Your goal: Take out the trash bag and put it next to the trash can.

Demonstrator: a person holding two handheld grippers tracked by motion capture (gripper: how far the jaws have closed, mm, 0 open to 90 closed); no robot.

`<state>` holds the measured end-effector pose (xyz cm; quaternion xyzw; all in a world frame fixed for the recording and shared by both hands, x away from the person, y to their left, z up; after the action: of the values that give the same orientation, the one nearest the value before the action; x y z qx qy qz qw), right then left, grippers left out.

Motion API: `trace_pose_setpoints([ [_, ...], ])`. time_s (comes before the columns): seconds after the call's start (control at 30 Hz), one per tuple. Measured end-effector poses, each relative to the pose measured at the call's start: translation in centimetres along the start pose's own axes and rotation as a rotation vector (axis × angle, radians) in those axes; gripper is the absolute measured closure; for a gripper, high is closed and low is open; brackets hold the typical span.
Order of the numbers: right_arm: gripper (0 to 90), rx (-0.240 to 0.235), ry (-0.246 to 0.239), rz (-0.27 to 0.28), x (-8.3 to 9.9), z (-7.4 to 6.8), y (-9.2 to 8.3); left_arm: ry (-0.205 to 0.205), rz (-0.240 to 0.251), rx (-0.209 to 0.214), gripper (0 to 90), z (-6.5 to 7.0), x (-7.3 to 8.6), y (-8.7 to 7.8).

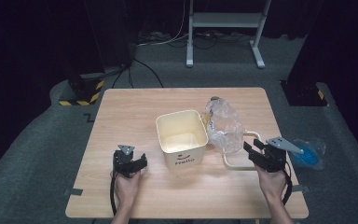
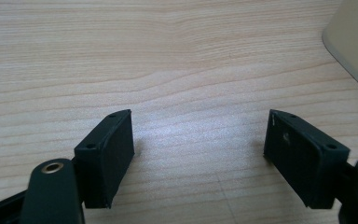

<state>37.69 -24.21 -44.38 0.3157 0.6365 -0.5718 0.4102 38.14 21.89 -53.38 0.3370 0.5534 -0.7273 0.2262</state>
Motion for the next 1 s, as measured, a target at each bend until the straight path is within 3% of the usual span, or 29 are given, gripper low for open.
trace_pose_setpoints([
  [1.0,57.7,0.132,0.004,-0.087,3.4,2.6,2.4,-0.001,-0.001,0.002,24.0,0.0,0.0,0.0],
])
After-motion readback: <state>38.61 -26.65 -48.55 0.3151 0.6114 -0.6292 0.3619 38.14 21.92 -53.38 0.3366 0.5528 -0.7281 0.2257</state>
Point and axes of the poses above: each handheld gripper's, and its own axes: y roughly forward along the jaws, x roughly out of its underside, z roughly to its right, the point moved 1 cm from there along y, roughly forward along the jaws, and after that the axes turned 14 degrees about x, right-handed, at the moved point
